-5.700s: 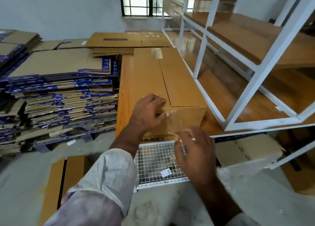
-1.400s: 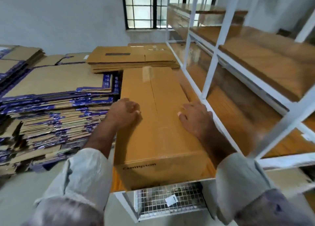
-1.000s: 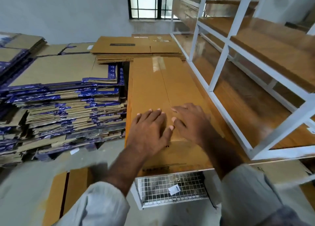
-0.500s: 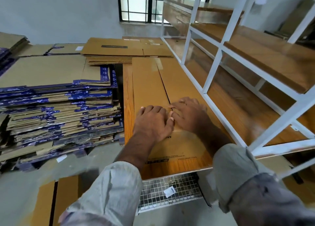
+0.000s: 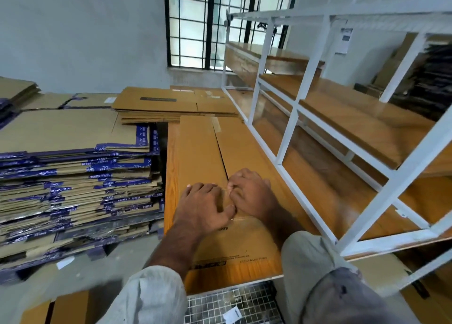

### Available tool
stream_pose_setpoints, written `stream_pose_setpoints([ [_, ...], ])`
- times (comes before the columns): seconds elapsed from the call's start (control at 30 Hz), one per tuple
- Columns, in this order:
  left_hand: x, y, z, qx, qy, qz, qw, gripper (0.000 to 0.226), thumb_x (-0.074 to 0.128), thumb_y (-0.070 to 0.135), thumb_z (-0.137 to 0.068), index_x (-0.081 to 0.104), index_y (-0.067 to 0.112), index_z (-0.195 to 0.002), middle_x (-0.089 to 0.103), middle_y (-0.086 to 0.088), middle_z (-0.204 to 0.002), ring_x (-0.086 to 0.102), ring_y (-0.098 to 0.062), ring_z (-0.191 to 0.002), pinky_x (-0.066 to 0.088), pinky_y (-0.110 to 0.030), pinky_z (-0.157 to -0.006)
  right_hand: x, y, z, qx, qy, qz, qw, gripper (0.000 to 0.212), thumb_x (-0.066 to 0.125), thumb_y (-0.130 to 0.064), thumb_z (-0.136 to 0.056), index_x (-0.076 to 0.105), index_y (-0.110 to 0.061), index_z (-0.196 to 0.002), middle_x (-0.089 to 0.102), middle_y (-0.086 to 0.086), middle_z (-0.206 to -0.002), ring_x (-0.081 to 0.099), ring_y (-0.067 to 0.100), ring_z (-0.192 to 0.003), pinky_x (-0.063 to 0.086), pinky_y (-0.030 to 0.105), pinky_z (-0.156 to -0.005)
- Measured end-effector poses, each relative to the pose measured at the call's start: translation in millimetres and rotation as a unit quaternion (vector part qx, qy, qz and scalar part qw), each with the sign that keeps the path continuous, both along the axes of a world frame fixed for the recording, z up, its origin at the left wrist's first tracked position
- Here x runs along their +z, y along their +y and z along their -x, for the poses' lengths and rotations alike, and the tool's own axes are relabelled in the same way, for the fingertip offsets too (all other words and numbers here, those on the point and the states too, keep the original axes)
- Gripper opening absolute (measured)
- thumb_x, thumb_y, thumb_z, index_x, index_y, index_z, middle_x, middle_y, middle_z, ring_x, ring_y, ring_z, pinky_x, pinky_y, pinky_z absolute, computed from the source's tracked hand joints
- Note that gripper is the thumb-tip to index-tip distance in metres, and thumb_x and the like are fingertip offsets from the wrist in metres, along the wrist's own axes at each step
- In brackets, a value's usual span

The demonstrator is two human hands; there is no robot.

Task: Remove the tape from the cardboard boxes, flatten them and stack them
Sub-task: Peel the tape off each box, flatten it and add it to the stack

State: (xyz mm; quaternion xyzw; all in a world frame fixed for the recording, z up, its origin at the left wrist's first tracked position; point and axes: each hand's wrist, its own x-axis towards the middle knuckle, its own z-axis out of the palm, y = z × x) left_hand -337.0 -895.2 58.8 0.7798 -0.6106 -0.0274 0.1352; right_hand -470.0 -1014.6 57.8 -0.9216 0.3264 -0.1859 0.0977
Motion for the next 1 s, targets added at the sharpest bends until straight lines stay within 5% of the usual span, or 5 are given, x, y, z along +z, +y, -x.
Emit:
stream_pose_setpoints([
  [0.3,-2,5,-2,-0.025,-0.031,0.015,0.999,0.133,0.013,0.109,-0.056,0.043,0.022,-0.151,0.040,0.002,-0.149,0.039,-0.018,-0.133,0.032,-0.043,-0.116,4,-11,4,0.003,-0.027,-0.096,0.995,0.006,0.062,-0.035,-0.093,0.062,-0.037,-0.098,0.054,-0.017,-0.119,0.046,0.012,-0.117,0.024,0.039,-0.091],
  [0.4,3,8,4,0.001,-0.009,0.021,1.000,0.129,0.030,0.108,-0.054,0.047,0.022,-0.148,0.046,0.005,-0.134,0.042,-0.014,-0.121,0.040,-0.035,-0.105,4,-12,2,0.001,-0.015,-0.101,0.995,0.003,0.061,-0.036,-0.095,0.061,-0.038,-0.097,0.054,-0.016,-0.121,0.047,0.014,-0.118,0.025,0.040,-0.093],
  [0.57,-6,25,45,0.109,0.088,0.086,0.986,0.085,0.079,0.064,-0.071,0.054,0.021,-0.140,0.049,0.005,-0.128,0.045,-0.017,-0.119,0.042,-0.030,-0.098,-1,-12,4,0.003,-0.017,-0.089,0.996,0.010,0.058,-0.032,-0.097,0.060,-0.041,-0.101,0.055,-0.011,-0.123,0.049,0.018,-0.118,0.030,0.043,-0.097],
  [0.8,-17,31,58,0.128,0.140,0.144,0.971,0.082,0.083,0.047,-0.079,0.048,0.020,-0.148,0.056,0.000,-0.132,0.052,-0.020,-0.120,0.044,-0.030,-0.093,11,35,29,0.006,-0.088,0.036,0.996,0.013,0.061,-0.021,-0.098,0.064,-0.030,-0.107,0.061,-0.007,-0.115,0.053,0.017,-0.111,0.039,0.040,-0.095],
  [1.0,-18,31,62,0.105,0.072,0.158,0.979,0.058,0.078,0.012,-0.085,0.060,0.023,-0.138,0.057,-0.004,-0.119,0.054,-0.024,-0.111,0.040,-0.025,-0.082,-1,101,83,0.035,-0.137,0.104,0.984,0.014,0.070,-0.021,-0.092,0.070,-0.022,-0.106,0.066,-0.003,-0.104,0.059,0.019,-0.100,0.048,0.040,-0.089],
])
